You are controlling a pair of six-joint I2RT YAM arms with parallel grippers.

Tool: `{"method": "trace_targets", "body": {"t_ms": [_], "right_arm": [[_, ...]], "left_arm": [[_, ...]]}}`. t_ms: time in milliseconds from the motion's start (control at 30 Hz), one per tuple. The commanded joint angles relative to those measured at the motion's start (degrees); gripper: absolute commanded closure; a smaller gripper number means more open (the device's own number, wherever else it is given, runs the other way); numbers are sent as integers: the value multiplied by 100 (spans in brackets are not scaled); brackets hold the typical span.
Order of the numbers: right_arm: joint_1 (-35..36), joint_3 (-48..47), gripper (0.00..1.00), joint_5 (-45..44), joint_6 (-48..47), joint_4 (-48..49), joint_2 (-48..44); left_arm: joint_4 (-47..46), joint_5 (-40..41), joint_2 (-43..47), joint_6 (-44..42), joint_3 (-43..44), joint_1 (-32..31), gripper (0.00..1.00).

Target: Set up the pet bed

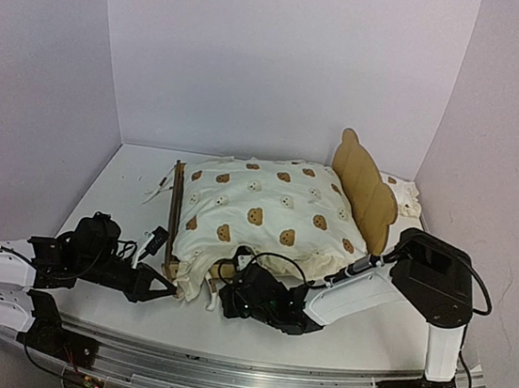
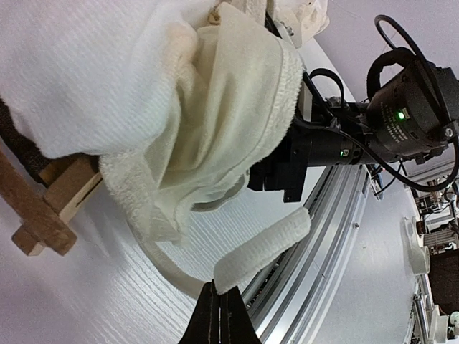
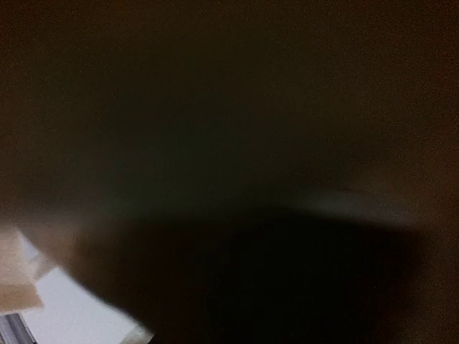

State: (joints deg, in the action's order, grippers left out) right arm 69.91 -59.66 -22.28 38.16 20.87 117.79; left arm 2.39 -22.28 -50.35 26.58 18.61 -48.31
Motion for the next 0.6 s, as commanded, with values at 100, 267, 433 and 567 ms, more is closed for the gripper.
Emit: {"method": "trace_targets", "body": {"t_ms": [100,267,433,567], "right_arm": [[84,-794,80,1890,-105,58,694],[88,-777,80,3414,-233,1285,849],[84,107,79,2741,-219,1306,118],[72,676,78,2365,-478,1284,-485]], "left_arm": [[-440,-142,34,-115,-29,24,100],[-422,-121,13,-96,-50,24,100],[-386,-127,0,45,-120,23,100],[-295,138,-83,54,-110,24,100]]}}
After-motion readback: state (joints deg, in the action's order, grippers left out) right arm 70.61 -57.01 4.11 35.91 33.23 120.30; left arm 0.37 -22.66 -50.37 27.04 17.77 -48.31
